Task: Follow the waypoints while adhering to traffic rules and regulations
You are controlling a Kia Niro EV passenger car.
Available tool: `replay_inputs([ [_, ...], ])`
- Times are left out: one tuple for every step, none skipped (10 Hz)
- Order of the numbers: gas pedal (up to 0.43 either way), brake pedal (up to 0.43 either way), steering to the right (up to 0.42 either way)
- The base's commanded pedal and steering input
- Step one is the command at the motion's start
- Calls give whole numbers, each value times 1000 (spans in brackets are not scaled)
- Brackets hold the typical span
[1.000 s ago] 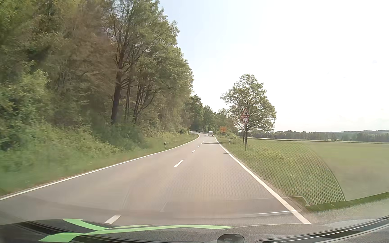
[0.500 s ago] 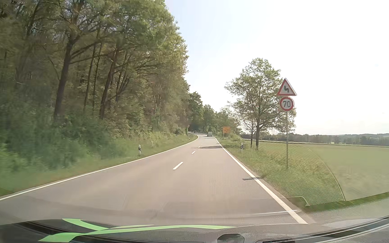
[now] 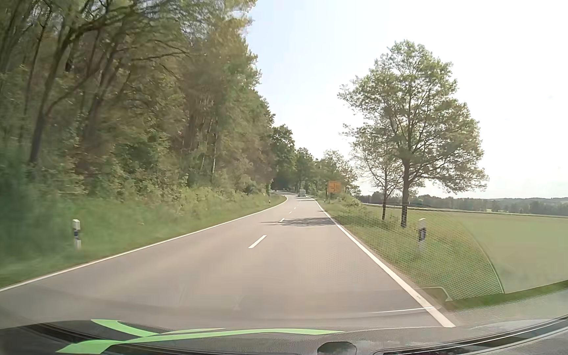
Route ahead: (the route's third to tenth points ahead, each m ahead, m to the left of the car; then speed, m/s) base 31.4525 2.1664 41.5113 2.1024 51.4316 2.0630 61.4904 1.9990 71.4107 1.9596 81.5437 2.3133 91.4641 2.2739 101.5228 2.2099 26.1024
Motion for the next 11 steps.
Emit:
replay_inputs([
  [118,0,1],
  [118,0,1],
  [130,0,1],
  [130,0,1],
  [138,0,1],
  [150,0,1],
  [150,0,1],
  [150,0,1],
  [150,0,1],
  [98,0,1],
  [0,0,0],
])
